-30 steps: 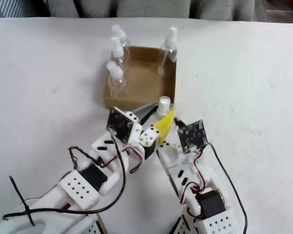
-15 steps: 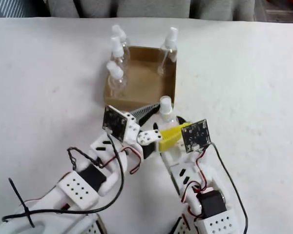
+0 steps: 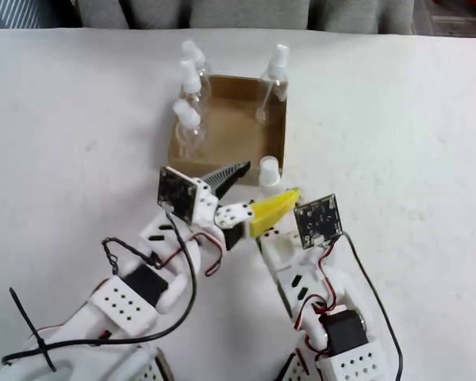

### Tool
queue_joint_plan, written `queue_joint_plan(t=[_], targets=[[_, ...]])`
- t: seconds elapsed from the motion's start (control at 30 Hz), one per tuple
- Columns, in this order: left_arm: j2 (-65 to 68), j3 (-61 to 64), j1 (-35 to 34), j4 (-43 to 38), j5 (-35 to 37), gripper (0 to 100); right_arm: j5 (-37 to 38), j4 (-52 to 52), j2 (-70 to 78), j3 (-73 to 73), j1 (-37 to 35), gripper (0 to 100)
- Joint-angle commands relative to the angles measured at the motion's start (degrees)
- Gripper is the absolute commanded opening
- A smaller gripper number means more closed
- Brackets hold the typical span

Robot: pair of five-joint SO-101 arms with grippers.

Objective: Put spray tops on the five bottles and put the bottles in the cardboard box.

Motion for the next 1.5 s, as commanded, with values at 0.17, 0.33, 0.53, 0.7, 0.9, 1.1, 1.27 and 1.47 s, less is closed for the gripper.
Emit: queue_joint_plan(t=[0.17, 0.33, 0.53, 0.7, 0.9, 1.1, 1.27, 1.47], targets=[[-11.9, -1.9, 3.9, 9.7, 0.6, 34, 0.6, -2.8, -0.4, 0.4, 3.0, 1.6], [-26.2, -1.8, 3.9, 22.7, 0.6, 33, 0.6, -3.2, -0.4, 1.0, 3.0, 1.6], [-38.9, -1.8, 3.9, 40.6, 0.6, 32, 0.6, -3.2, -0.4, 1.0, 3.1, 1.6], [-47.6, -1.6, 1.8, 48.3, 0.5, 11, 0.2, -6.5, -0.4, 1.1, 8.0, 1.6], [-52.4, 1.4, -7.3, 53.4, -1.8, 5, 0.0, -15.2, -0.3, 3.3, 11.2, 1.6], [-52.4, 11.5, -13.6, 55.0, -8.8, 2, 0.1, -34.4, 0.9, 5.5, 11.2, 1.6], [-52.4, 16.9, -16.8, 54.8, -11.8, 2, 0.1, -43.7, 5.4, 4.4, 10.6, 1.6], [-52.4, 18.8, -16.8, 55.2, -15.6, 2, -0.5, -45.2, 20.3, -6.5, 9.7, 1.6]])
